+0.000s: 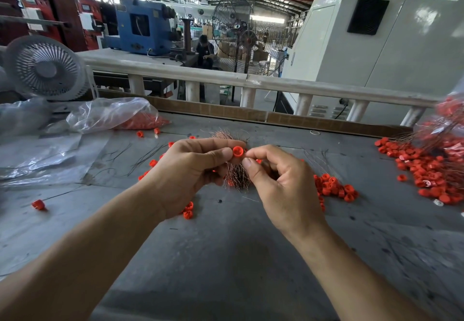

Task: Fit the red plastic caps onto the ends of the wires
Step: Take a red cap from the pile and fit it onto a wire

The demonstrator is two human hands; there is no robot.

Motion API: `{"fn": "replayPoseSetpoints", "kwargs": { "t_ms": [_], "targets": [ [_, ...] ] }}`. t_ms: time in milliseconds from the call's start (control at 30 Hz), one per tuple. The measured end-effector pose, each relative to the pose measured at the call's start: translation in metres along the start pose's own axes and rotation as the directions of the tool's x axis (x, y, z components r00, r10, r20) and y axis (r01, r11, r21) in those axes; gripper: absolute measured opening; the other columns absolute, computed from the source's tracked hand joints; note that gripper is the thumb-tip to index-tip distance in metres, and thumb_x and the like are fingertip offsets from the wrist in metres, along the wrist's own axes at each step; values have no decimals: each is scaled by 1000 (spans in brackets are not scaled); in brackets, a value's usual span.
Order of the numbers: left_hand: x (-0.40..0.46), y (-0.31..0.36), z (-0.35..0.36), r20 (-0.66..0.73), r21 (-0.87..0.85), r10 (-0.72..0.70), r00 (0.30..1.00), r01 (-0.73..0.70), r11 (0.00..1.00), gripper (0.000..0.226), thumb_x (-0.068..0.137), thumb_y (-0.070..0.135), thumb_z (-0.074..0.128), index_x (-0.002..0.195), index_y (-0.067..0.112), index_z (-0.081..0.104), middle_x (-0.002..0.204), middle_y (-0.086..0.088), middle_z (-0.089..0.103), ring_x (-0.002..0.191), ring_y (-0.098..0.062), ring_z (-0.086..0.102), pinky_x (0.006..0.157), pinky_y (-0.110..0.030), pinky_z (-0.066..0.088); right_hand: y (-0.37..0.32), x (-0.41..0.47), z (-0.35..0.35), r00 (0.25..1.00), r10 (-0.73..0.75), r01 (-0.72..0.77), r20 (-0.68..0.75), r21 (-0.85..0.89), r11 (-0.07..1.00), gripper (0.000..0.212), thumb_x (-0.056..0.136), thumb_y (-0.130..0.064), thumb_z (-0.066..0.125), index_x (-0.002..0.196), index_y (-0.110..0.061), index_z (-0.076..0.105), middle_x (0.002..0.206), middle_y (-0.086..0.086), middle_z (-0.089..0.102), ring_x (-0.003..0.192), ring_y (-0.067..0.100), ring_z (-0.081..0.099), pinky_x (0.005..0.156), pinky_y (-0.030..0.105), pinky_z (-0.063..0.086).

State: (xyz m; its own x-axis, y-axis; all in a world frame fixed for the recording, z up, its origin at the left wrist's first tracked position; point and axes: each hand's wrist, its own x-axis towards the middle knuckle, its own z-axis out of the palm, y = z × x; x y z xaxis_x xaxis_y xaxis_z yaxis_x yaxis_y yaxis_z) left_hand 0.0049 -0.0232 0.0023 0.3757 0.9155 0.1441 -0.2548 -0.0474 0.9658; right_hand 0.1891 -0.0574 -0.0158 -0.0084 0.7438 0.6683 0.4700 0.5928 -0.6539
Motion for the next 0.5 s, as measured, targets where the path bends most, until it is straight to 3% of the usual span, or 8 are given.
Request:
{"fn": "replayPoseSetpoints", "kwargs": {
  "t_ms": [367, 500],
  "targets": [
    [-1, 2, 4, 2, -20, -4, 1000, 4, 1000, 23, 82, 9, 65, 102, 6, 77, 86, -9, 72, 67, -13, 60, 60, -23, 54, 3, 0, 3, 1000, 31, -31, -7, 12, 999, 8, 96, -26, 65, 90, -27, 70, 68, 4, 66, 62, 23, 61, 59, 44, 47],
    [-2, 3, 5, 9, -30, -10, 1000, 10, 999, 25, 81, 9, 64, 102, 6, 77, 86, -9, 72, 68, -13, 61, 62, -23, 56, 2, -1, 2, 1000, 25, -25, -3, 4, 1000, 8, 95, -27, 65, 90, -27, 70, 68, 2, 66, 62, 21, 61, 59, 41, 47]
  ]
}}
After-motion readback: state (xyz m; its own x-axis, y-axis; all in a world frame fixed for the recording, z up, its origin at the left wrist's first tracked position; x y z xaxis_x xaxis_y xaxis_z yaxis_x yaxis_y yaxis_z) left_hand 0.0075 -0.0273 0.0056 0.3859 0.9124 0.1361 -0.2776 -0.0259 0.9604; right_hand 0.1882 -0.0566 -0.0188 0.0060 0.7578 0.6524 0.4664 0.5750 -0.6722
